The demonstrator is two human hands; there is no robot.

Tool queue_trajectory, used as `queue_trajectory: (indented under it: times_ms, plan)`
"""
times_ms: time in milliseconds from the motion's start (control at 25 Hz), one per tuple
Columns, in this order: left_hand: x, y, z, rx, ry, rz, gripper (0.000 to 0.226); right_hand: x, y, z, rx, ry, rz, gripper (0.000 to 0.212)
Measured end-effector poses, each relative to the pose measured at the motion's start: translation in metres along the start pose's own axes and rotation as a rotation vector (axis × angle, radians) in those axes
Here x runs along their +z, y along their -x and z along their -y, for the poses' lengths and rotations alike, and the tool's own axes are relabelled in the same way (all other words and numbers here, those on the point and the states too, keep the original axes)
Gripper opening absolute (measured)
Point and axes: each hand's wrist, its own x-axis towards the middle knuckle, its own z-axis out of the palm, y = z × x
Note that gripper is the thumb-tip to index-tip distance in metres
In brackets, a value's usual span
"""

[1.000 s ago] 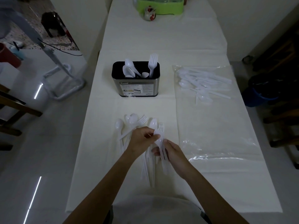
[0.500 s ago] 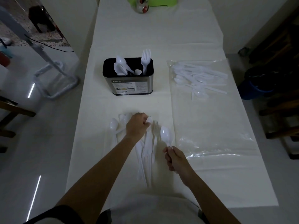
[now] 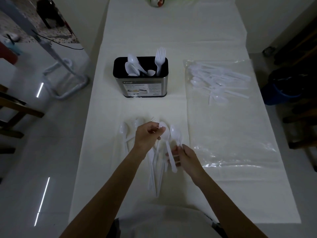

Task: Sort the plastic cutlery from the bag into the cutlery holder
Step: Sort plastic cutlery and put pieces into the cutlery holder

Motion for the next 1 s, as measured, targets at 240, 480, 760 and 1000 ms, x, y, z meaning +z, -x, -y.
queue_trajectory:
  times_ms: [240,480,760,1000]
  plan:
    - [0.012,0.011,0.015,0.035,-0.031,-0.064,0.01,0.011,0.012,0.008,0.094,-0.192,0.17,0.03]
    - [-0.017,0.003,0.026,0.158,-0.199,-0.2,0.006,0.002,0.017,-0.014,0.034,-0.085,0.149,0.019]
    - [-0.095,-0.031,0.052,-0.118,-0.6,-0.384,0.039,0.003,0.013,-0.022,0.037,-0.002,0.07,0.018]
    - [-0.085,-0.043,0.044,-0.209,-0.413,-0.285,0.031,0.01,0.008,-0.015,-0.015,0.047,0.063,0.021]
